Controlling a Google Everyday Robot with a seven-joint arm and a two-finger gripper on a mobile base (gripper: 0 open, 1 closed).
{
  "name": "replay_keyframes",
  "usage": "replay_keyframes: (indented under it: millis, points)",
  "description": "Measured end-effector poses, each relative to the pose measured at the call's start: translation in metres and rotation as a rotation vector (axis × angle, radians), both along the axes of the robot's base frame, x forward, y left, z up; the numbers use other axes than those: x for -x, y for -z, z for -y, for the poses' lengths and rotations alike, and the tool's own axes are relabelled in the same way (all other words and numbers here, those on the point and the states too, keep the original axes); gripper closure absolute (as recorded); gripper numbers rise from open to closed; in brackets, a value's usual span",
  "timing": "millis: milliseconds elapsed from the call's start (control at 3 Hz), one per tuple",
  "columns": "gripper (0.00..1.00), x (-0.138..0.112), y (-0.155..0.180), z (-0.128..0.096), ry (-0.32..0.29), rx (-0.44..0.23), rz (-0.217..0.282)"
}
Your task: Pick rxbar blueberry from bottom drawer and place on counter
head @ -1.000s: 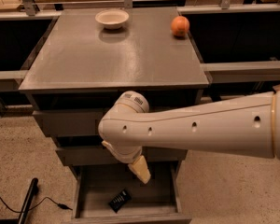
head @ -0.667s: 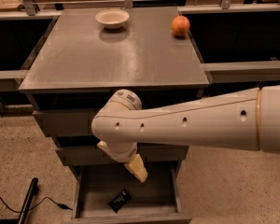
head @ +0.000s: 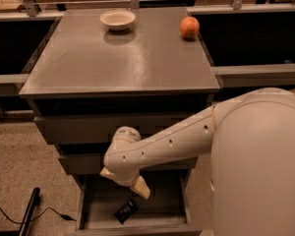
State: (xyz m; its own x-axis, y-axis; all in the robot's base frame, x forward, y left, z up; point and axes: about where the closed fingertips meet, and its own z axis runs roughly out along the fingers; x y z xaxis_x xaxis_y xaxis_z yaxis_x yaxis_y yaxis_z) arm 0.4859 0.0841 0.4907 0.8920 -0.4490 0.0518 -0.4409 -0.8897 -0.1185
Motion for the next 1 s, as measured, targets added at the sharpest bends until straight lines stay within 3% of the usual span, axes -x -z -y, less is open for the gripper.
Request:
replay_keyframes:
  millis: [333,667,1000]
  points:
    - [0.00,-0.003,0.086,0.018,-0.044,-0.131,0.013]
    - [0.00,-0.004,0.115,0.023,-0.064,-0.230,0.026]
    - [0.00,-0.002,0.118,0.020,-0.067,-0.249,0.025]
